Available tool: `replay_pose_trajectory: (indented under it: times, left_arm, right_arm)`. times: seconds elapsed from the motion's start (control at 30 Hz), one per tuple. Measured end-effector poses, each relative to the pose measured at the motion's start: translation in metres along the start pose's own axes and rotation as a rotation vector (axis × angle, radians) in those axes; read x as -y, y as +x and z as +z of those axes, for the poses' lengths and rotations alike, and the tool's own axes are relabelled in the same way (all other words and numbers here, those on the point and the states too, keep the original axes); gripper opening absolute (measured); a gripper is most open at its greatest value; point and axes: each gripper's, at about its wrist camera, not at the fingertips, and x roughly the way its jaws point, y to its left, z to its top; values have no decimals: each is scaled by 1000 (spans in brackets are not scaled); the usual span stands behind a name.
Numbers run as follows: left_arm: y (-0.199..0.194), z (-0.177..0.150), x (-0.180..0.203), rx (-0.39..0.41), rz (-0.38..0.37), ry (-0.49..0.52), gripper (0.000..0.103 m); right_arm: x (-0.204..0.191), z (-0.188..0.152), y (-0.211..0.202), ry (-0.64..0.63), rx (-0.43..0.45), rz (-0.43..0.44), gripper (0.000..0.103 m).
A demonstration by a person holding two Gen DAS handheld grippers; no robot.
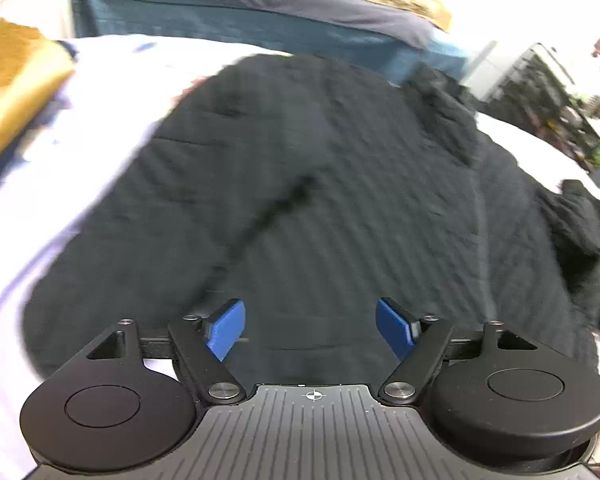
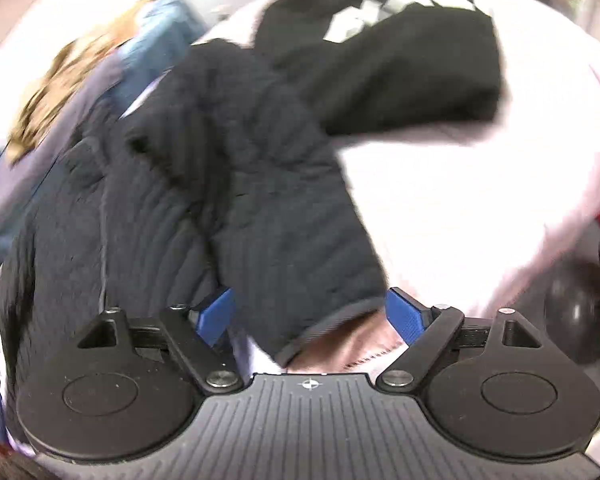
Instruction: Fold large clothes
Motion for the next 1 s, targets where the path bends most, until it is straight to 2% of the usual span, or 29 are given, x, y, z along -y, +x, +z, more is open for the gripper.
replay_pose_trajectory:
  times: [0.13, 0.2, 0.3, 0.37, 0.4, 0.43, 0.5, 0.57, 0.7, 0.77, 0.9, 0.93, 1.0]
  left_arm:
    - [21, -21, 34, -82, -52, 61, 103]
    - [27, -31, 47, -117, -67, 87, 103]
    - [34, -35, 61, -159, -84, 141, 103]
    - [35, -31, 67, -162, -77, 173, 103]
    - [31, -30, 67, -158, -76, 177, 103]
    - [31, -30, 67, -155, -75, 174, 103]
    - [31, -28, 67, -151, -76, 152, 103]
    - [35, -27, 64, -163, -75, 120, 103]
    - [38, -26, 68, -182, -69, 116, 103]
    - [39, -25, 76, -185, -77, 136, 103]
    - [43, -24, 96, -186, -95, 186, 103]
    - [44, -24, 101, -184, -98, 198, 103]
    - [44, -25, 108, -178, -102, 214, 103]
  right_arm:
    - [13, -11, 22, 171, -63, 111, 78]
    - [15, -20, 32, 213, -86, 121, 71]
    - [17, -28, 47, 289, -68, 120, 62]
    - [22, -29, 57, 375, -57, 150, 52]
    - [26, -29, 61, 426, -60, 167, 35]
    - [28, -28, 63, 464, -62, 184, 22]
    - [24, -23, 63, 483, -50, 219, 12]
    - [11, -14, 52, 422, -21, 277, 9]
    - [-32, 23, 5, 226, 83, 377, 7]
    - [-53, 49, -26, 175, 150, 464, 7]
    - [-82, 103, -105, 75, 368, 654, 6]
    - [-83, 116, -122, 61, 434, 677, 6]
    - [-78, 143, -147, 52, 528, 659, 6]
